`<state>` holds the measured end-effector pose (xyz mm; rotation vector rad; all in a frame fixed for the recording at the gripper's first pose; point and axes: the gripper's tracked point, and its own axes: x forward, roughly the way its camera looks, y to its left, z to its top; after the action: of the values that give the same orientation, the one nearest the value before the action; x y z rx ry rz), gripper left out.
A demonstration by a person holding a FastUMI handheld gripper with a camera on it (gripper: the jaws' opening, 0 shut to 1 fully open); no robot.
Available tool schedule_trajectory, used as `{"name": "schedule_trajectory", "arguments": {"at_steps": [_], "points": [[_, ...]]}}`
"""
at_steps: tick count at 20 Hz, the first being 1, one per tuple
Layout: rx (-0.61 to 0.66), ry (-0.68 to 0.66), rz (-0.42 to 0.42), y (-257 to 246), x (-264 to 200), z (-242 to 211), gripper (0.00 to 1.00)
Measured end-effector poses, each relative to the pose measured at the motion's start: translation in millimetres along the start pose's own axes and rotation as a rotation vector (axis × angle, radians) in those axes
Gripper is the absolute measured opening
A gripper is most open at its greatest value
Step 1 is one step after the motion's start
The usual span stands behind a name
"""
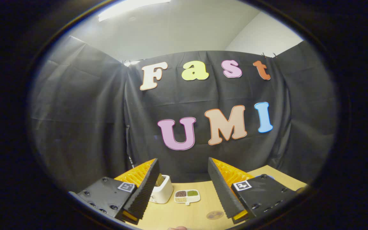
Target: Take the bottle from table, then pour the juice into the cup, finally place the bottle on the coaster
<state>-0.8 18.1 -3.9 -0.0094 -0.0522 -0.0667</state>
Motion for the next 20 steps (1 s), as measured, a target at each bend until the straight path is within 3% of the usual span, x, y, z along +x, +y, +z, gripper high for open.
{"name": "schedule_trajectory", "arguments": {"at_steps": [9, 14, 20], "points": [[-0.007, -0.003, -0.046, -7, -19, -45, 0.95], [-0.043, 0.029, -0.047, -6, -33, -96, 0.95], [-0.068, 0.169, -0.021, 2, -52, -177, 0.95]]}}
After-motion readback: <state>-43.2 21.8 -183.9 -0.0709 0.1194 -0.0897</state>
